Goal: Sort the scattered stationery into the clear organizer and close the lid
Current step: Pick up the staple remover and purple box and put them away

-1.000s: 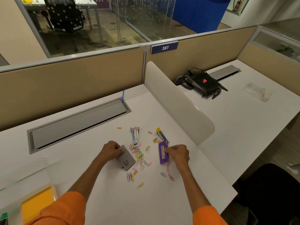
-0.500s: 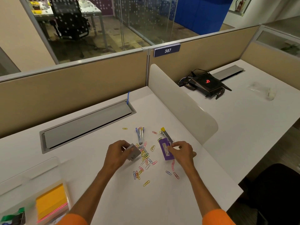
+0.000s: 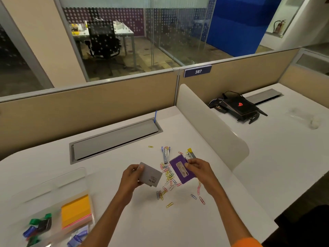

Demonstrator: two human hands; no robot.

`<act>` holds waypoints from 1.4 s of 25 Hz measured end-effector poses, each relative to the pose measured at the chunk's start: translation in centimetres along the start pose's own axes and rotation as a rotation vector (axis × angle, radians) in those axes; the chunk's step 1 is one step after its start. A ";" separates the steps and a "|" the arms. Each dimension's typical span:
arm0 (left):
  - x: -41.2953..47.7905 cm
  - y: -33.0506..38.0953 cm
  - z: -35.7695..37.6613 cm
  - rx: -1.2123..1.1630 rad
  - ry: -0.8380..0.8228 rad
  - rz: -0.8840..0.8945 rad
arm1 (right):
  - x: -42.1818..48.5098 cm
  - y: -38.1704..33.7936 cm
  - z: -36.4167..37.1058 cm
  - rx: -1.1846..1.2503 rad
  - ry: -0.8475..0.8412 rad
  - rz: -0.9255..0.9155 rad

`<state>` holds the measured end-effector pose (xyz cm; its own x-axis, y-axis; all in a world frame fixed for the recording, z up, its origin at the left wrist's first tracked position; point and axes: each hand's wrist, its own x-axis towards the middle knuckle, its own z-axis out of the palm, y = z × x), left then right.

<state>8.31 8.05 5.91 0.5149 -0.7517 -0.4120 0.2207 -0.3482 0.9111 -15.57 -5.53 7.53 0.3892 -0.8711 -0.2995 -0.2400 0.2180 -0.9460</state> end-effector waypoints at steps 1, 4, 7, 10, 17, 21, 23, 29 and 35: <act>-0.3 0.0 -0.3 -0.053 -0.010 -0.039 | -0.2 -0.4 0.7 0.007 -0.032 -0.012; -1.2 -0.3 -1.1 -0.198 -0.022 -0.129 | -0.7 -1.2 3.5 0.023 -0.131 -0.034; -2.1 -0.7 -2.0 -0.394 -0.025 -0.183 | -1.2 -1.7 6.8 0.021 -0.177 -0.028; -3.4 -1.0 -3.2 -0.570 -0.015 -0.199 | -1.7 -2.0 10.2 -0.029 -0.209 -0.031; -6.0 -2.1 -6.4 -0.412 -0.015 -0.048 | -3.4 -2.6 17.1 -0.138 -0.238 -0.100; -7.2 -2.2 -9.1 -0.425 0.076 -0.032 | -4.8 -3.0 20.9 -0.125 -0.300 -0.090; -7.6 -2.4 -10.6 -0.455 0.096 -0.018 | -5.2 -3.1 22.7 -0.155 -0.376 -0.099; -8.3 -2.1 -15.8 -0.546 0.135 -0.065 | -5.3 -3.3 27.1 -0.596 -0.771 -0.274; -8.4 -2.4 -21.3 -0.536 0.142 -0.031 | -5.2 -4.4 31.5 -0.932 -0.685 -0.560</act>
<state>21.10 27.11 7.46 0.6001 -0.6496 -0.4668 0.6088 -0.0076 0.7933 11.50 11.96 9.30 0.9470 -0.2801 -0.1570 -0.3166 -0.7330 -0.6021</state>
